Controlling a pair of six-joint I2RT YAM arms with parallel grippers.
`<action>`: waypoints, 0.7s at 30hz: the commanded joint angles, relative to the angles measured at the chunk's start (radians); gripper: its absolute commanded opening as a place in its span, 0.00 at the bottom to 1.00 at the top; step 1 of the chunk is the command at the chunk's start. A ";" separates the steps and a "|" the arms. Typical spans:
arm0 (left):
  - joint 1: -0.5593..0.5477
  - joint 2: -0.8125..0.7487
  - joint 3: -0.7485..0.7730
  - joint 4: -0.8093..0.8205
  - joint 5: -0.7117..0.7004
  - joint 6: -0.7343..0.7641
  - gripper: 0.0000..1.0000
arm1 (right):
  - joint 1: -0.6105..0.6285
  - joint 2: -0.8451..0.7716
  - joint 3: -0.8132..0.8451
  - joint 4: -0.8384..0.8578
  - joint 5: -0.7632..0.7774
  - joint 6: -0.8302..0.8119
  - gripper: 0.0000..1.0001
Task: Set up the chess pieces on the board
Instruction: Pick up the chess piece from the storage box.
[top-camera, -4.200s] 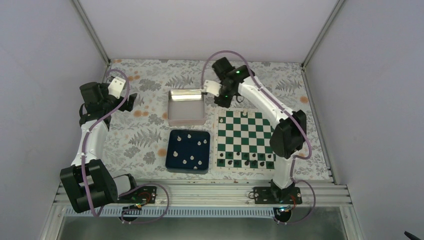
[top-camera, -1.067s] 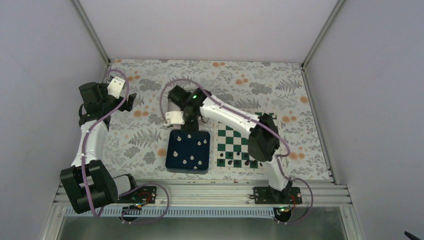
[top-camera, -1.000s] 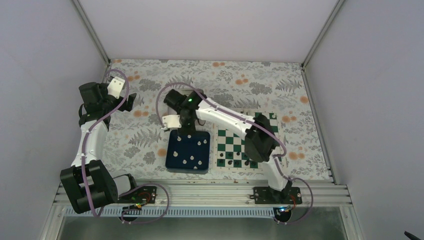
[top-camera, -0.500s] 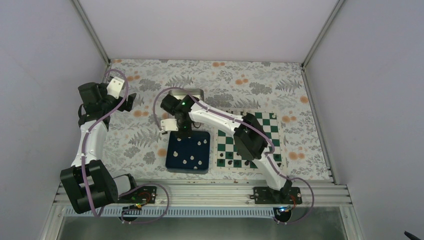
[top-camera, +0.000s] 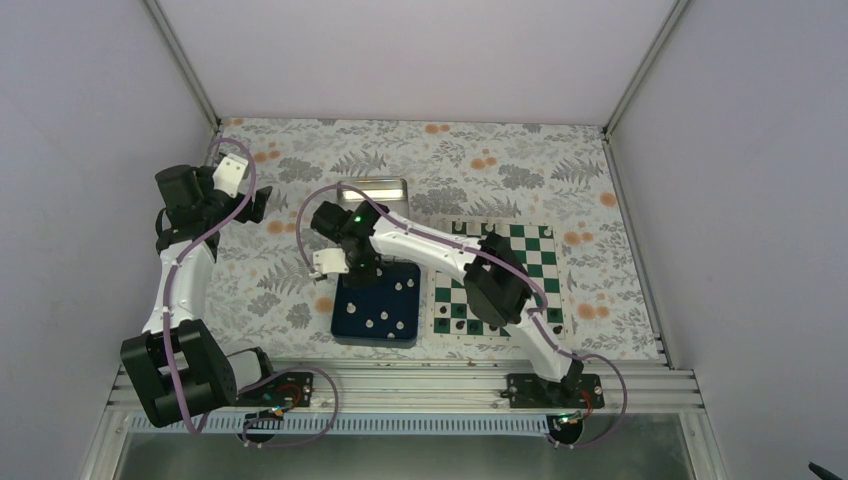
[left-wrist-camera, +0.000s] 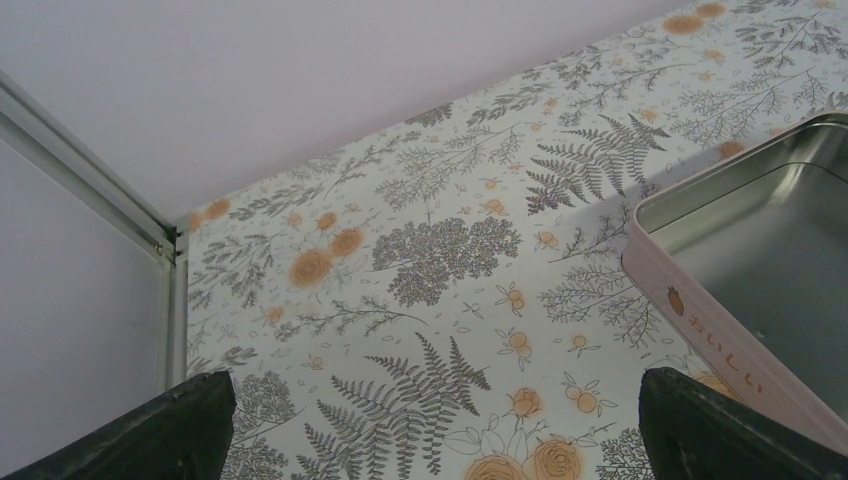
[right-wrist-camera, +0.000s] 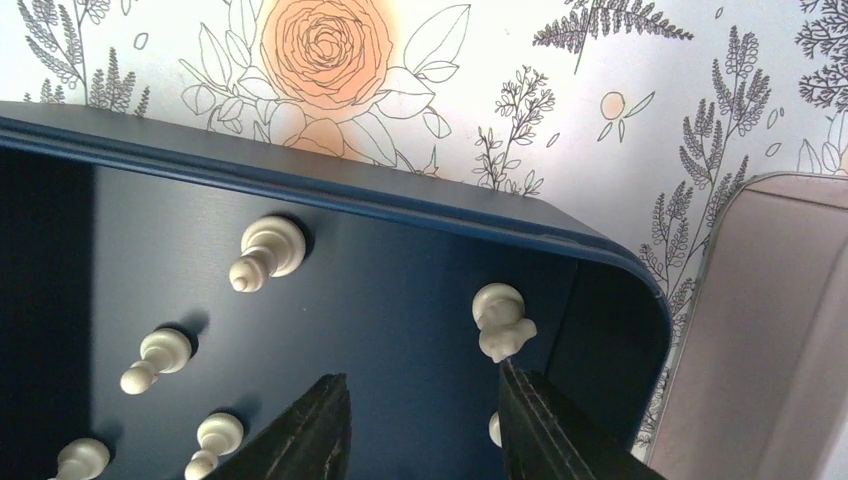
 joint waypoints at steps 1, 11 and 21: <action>0.010 -0.018 -0.016 0.022 0.025 -0.007 1.00 | 0.009 0.014 -0.003 0.021 0.050 0.035 0.40; 0.015 -0.012 -0.019 0.025 0.032 -0.005 1.00 | 0.009 0.051 -0.001 0.037 0.120 0.053 0.41; 0.021 -0.010 -0.024 0.032 0.037 -0.006 1.00 | 0.010 0.074 -0.007 0.056 0.140 0.054 0.42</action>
